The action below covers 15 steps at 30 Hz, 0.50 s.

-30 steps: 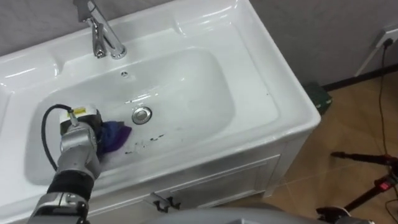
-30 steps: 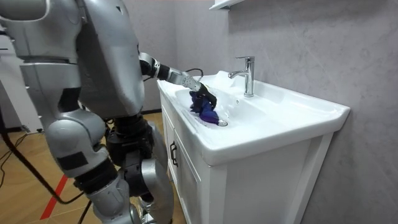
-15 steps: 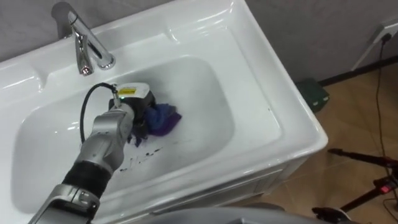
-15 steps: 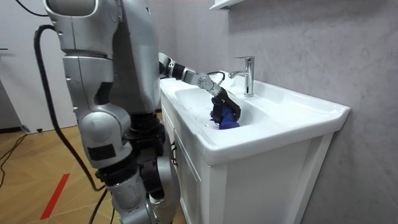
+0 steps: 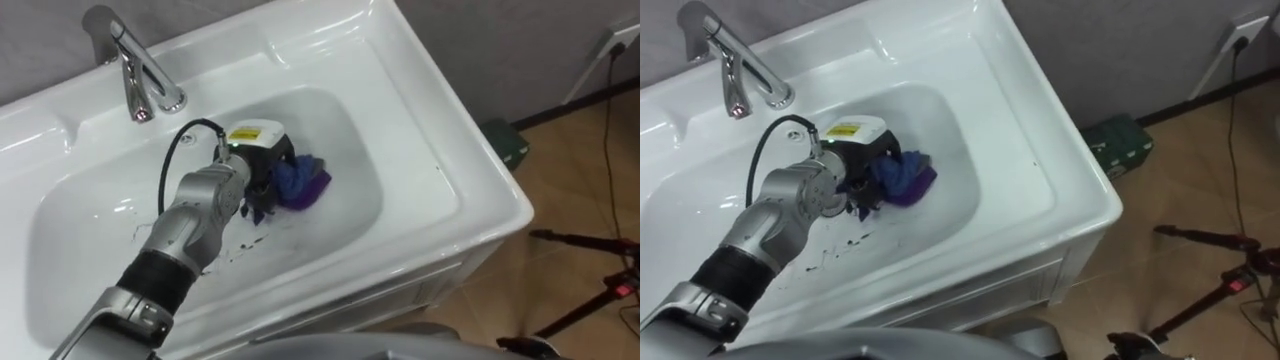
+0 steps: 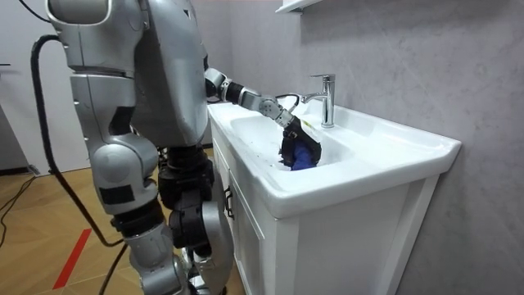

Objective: Wipe basin

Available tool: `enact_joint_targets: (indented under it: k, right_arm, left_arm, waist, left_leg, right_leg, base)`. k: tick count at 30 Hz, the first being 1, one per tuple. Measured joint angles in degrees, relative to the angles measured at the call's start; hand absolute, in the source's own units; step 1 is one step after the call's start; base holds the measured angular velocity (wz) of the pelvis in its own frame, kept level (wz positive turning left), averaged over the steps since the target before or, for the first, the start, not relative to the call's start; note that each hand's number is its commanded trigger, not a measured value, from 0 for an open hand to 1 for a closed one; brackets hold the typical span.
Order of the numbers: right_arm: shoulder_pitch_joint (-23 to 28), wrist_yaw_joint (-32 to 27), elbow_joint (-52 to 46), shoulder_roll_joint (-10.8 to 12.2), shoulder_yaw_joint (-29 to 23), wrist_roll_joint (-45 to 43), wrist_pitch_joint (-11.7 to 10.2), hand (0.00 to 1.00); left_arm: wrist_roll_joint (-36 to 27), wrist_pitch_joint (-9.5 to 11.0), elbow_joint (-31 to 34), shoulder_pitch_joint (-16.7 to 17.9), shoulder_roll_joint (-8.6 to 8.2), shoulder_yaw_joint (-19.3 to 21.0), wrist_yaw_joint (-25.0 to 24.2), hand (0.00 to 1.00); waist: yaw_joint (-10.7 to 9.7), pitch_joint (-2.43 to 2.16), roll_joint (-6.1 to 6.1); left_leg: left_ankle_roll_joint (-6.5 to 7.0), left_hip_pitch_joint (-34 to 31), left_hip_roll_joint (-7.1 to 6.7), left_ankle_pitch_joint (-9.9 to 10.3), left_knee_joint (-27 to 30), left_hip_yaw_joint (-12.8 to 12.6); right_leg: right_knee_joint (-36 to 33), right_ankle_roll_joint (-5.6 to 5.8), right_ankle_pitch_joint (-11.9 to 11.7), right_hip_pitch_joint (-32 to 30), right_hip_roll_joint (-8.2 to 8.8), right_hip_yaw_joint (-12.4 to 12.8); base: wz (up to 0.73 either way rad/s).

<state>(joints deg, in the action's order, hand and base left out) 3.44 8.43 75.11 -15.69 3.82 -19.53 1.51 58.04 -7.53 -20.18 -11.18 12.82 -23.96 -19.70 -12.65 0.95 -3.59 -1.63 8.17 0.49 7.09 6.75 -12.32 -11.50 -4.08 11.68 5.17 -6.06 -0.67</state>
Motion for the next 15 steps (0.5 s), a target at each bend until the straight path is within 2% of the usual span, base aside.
enact_joint_targets:
  k: [4,5,11,12,13,14,15]
  right_arm:
    - [-0.02,0.40,-0.07,0.34,0.16,-0.01,1.12,0.00]
    - [-0.02,0.38,-0.14,0.44,0.18,-0.04,1.15,0.00]
    - [-0.32,0.57,-0.44,1.26,1.56,-0.88,3.38,0.00]
    - [-0.43,0.62,-0.48,1.37,1.61,-0.99,3.62,0.00]
    - [-0.55,0.84,-0.50,1.52,1.65,-1.00,3.74,0.00]
    - [-0.62,1.02,-1.00,1.62,1.65,-0.95,3.92,0.00]
    - [-0.62,1.05,-1.39,1.73,1.68,-0.91,4.16,0.00]
  left_arm:
    - [-0.01,-0.10,-0.42,-0.15,0.80,-1.10,-0.25,1.00]
    - [0.03,-0.25,-0.38,-0.13,1.21,-1.09,-0.29,1.00]
    - [0.46,-0.89,0.10,0.01,1.03,-1.01,-0.29,1.00]
    - [0.54,-0.90,0.12,0.02,1.02,-1.02,-0.11,1.00]
    - [0.54,-0.90,0.10,0.19,1.01,-0.99,0.17,1.00]
    - [0.34,-0.86,0.01,0.67,0.97,-0.88,0.73,1.00]
    - [0.11,-0.86,0.02,0.82,0.97,-0.86,1.06,1.00]
  waist:
    - [-1.13,0.38,0.50]
    - [-1.04,0.60,0.83]
    - [-0.79,0.56,0.77]
    - [-0.75,0.56,0.76]
    - [-0.63,0.55,0.79]
    - [-0.54,0.52,0.83]
    - [-0.53,0.52,0.83]
  left_leg:
    - [0.76,0.54,-0.09,0.51,0.43,-0.17]
    - [1.02,0.55,-0.24,0.69,0.86,-0.23]
    - [1.46,-0.45,-0.49,1.06,1.20,-0.20]
    - [1.56,-0.56,-0.51,1.13,1.27,-0.18]
    - [1.89,-0.69,-0.62,1.34,1.47,-0.16]
    - [2.00,-0.65,-0.80,1.46,1.51,-0.15]
    - [2.00,-0.61,-0.84,1.46,1.52,-0.15]
  right_leg:
    - [-0.11,0.08,0.33,0.57,0.00,0.85]
    - [-0.29,-0.70,0.61,0.58,-0.02,1.63]
    - [-0.42,-1.12,0.55,-0.48,0.00,2.60]
    - [-0.39,-1.49,0.36,-0.57,0.02,2.62]
    - [-0.37,-2.95,0.02,-0.62,0.11,2.62]
    - [-0.50,-4.92,-0.38,-0.61,0.21,2.61]
    - [-0.64,-5.13,-0.41,-0.61,0.24,2.61]
  base:
    - [-0.07]
    - [-0.10]
    - [-0.06]
    - [-0.03]
    - [0.00]
    - [0.00]
    - [0.00]
